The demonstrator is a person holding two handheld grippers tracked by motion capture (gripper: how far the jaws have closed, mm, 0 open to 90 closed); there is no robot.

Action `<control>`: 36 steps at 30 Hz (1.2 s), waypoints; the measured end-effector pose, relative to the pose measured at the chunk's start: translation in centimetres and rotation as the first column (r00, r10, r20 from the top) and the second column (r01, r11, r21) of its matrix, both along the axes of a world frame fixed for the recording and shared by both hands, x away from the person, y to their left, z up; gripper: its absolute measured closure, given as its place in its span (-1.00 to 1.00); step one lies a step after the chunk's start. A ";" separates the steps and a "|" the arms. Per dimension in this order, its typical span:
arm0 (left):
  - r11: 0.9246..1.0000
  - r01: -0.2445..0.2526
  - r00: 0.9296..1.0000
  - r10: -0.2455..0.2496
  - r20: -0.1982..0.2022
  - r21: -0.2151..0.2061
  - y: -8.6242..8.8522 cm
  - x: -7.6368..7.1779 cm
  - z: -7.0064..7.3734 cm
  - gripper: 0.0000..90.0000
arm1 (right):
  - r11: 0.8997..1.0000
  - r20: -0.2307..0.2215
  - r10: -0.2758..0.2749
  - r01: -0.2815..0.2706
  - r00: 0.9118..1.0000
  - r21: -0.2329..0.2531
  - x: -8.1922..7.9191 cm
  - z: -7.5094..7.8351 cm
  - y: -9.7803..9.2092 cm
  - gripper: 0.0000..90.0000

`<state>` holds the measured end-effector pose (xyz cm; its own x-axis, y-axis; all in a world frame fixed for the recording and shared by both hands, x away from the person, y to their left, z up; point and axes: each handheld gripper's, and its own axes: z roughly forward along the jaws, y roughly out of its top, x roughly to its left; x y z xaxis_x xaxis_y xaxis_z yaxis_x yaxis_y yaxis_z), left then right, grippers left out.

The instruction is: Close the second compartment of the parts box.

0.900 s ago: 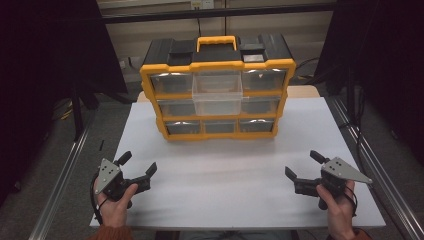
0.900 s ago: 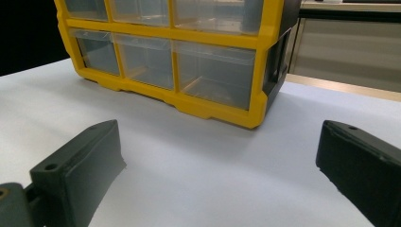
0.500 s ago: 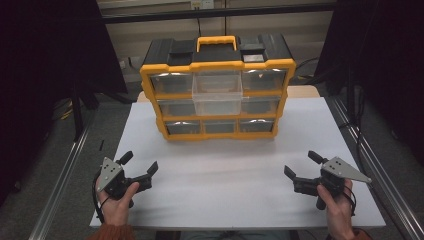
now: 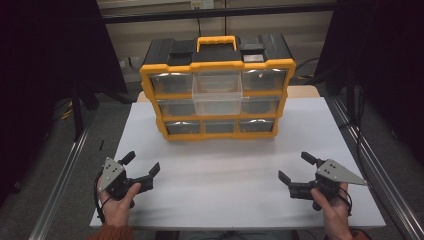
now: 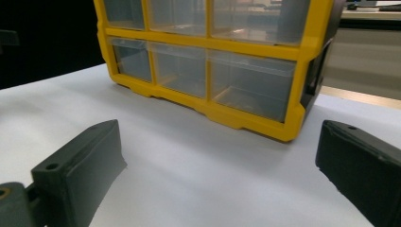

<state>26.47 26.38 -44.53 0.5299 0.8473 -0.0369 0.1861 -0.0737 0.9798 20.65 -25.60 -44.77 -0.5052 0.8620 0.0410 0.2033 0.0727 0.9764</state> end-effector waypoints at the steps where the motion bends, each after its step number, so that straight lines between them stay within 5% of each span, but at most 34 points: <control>1: 1.000 0.008 1.000 -0.008 -0.003 -0.017 -0.1 0.1 -0.1 -0.91 | 1.000 0.002 0.002 -0.002 1.000 0.004 0.0 0.0 0.1 -0.98; 12: 1.000 0.003 1.000 -0.003 0.005 -0.016 -0.3 0.1 0.0 -0.91 | 0.999 0.009 0.035 -0.035 0.999 -0.008 0.1 0.2 1.2 -0.97; 22: 1.000 0.005 1.000 -0.005 -0.003 -0.007 -0.4 0.1 -0.1 -0.91 | 0.997 0.035 0.077 -0.078 0.996 0.029 -0.2 1.0 2.3 -0.97; 36: 1.000 0.013 1.000 -0.013 0.001 -0.002 -0.4 0.2 -0.2 -0.91 | 0.987 0.057 0.157 -0.159 0.986 0.039 0.2 2.1 4.4 -0.95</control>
<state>26.70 25.99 -44.76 0.5409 0.8403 -0.0375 0.1839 -0.0746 0.9801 20.89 -21.17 -42.68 -0.6372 0.7693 0.0462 0.1404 0.0569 0.9885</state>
